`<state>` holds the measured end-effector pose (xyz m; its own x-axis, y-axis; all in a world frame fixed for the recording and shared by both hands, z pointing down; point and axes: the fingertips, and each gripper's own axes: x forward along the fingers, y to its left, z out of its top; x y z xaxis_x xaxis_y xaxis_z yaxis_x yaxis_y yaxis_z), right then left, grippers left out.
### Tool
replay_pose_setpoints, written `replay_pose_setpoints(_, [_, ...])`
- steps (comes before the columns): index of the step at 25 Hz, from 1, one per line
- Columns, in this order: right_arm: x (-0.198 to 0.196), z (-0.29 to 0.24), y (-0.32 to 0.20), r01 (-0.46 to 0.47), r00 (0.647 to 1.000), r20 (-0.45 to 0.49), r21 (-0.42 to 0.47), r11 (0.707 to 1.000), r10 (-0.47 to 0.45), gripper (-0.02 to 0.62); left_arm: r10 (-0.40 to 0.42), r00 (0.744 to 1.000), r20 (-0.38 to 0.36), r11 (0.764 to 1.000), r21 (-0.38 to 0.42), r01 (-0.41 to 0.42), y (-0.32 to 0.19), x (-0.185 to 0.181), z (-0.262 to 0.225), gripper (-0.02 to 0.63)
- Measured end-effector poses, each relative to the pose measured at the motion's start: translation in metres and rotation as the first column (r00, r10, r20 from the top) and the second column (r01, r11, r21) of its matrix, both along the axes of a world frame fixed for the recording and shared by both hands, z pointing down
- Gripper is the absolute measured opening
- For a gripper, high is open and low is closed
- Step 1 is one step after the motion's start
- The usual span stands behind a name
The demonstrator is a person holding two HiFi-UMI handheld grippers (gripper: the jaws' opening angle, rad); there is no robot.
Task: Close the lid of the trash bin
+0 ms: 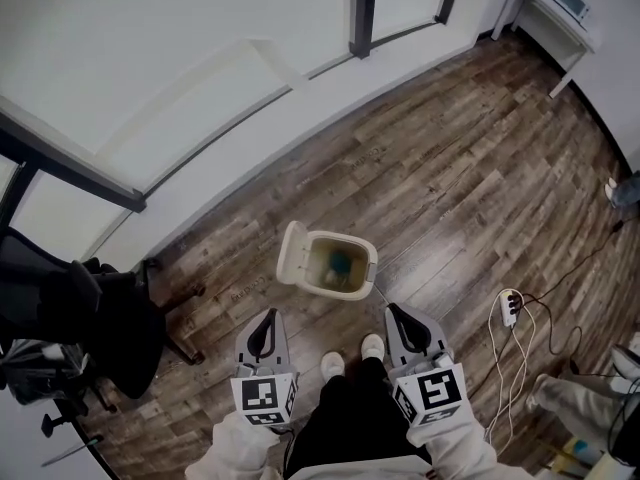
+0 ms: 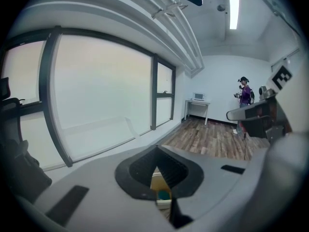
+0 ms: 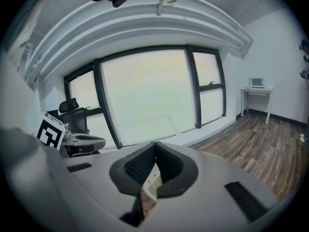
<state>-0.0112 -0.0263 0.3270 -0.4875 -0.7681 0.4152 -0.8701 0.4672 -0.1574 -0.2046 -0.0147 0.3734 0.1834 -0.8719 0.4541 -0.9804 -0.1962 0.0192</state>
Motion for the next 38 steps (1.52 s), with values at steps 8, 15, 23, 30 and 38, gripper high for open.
replay_pose_setpoints(8, [0.003, 0.072, -0.017, -0.007, 1.000, -0.016, -0.044, 0.999, 0.006, 0.025, -0.017, 1.000, 0.007, 1.000, -0.016, 0.017, -0.024, -0.005, 0.063, 0.008])
replay_pose_setpoints(15, [-0.002, 0.134, -0.037, -0.016, 1.000, -0.027, -0.055, 0.998, 0.014, 0.025, -0.061, 0.998, 0.007, 0.998, -0.025, 0.061, -0.048, -0.026, 0.126, 0.008])
replay_pose_setpoints(23, [-0.013, 0.192, -0.051, -0.004, 1.000, -0.029, -0.094, 0.996, 0.002, 0.025, -0.075, 0.996, 0.049, 0.995, -0.070, 0.078, -0.059, -0.046, 0.195, 0.008])
replay_pose_setpoints(30, [-0.016, 0.201, -0.051, 0.009, 1.000, -0.021, -0.106, 0.994, -0.011, 0.025, -0.072, 0.997, -0.008, 0.994, -0.080, 0.071, -0.084, -0.073, 0.244, 0.008])
replay_pose_setpoints(38, [-0.008, 0.218, -0.046, -0.016, 1.000, 0.010, -0.139, 0.990, 0.018, 0.025, -0.086, 0.996, -0.008, 0.993, -0.078, 0.085, -0.123, -0.093, 0.273, 0.008])
